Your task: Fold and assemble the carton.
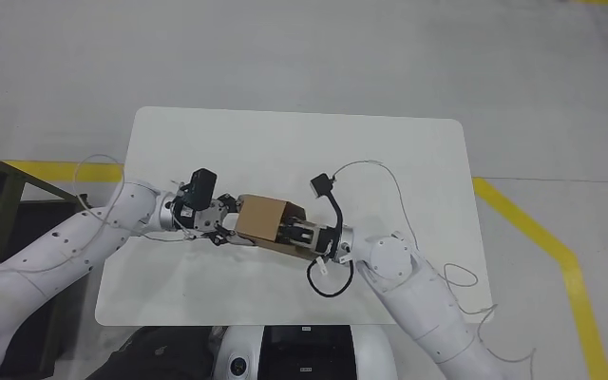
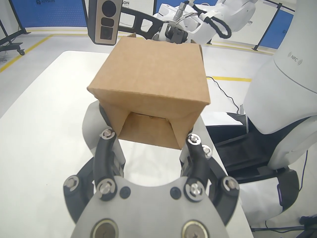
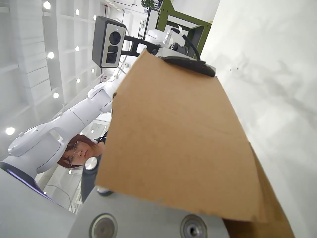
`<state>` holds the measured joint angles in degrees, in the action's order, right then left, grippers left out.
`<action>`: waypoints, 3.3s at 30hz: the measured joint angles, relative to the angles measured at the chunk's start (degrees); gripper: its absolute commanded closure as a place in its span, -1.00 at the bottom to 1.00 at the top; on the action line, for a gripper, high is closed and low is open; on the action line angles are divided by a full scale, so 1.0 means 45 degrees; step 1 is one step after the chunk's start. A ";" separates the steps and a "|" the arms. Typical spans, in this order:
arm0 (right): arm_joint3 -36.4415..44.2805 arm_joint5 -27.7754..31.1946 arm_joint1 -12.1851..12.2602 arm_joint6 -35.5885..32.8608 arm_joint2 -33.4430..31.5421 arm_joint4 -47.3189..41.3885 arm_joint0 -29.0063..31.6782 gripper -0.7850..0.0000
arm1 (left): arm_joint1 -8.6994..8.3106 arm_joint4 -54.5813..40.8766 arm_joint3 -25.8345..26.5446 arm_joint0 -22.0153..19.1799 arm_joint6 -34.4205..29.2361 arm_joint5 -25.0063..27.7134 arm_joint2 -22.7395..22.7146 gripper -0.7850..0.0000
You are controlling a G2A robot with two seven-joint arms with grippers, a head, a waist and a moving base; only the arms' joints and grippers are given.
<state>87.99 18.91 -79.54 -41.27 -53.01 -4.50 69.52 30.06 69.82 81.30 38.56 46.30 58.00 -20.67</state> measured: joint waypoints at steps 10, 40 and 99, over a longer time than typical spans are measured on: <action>-0.0126 0.0032 -0.0041 0.0307 0.0379 0.0073 -0.0116 1.00 | -0.0109 -0.0053 0.0276 -0.0088 0.0000 0.0000 0.0186 0.00; -0.0149 -0.0279 0.0014 0.0810 0.0591 0.0475 -0.0105 1.00 | -0.0167 -0.0312 0.0136 -0.0185 0.0000 0.0000 0.0165 0.01; -0.0816 0.0752 0.0058 0.1475 0.0693 0.0091 -0.0476 1.00 | -0.0063 -0.1088 -0.0530 0.0195 0.0000 0.0000 -0.0191 0.04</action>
<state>84.32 22.29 -79.28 -34.64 -49.89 -4.09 67.38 29.77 64.92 78.91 39.43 46.29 58.00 -21.53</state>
